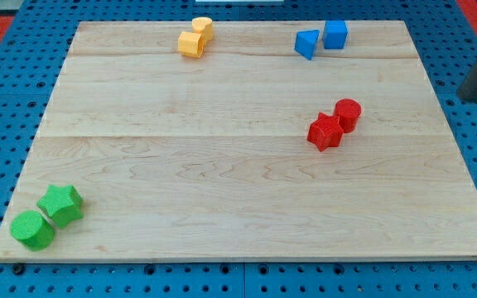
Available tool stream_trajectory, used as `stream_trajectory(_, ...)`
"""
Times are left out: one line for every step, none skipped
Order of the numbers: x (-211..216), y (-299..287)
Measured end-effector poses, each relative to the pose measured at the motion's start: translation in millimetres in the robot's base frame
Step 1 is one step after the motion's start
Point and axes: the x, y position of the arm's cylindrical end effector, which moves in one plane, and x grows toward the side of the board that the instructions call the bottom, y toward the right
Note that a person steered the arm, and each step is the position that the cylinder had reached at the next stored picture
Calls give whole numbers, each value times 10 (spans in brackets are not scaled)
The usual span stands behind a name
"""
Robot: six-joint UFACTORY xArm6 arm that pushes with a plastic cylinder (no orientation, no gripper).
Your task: Move the blue blocks to the center
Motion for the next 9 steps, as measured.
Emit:
stream_trajectory(-716, -61)
stream_trajectory(-1549, -209)
stream_trajectory(-1602, -813)
stream_trajectory(-1310, -1663)
stream_trajectory(-1534, -1737)
stream_trajectory(-1585, -1940)
stream_trajectory(-1484, -2773)
stream_trajectory(-809, -3500)
stream_trajectory(-819, -3606)
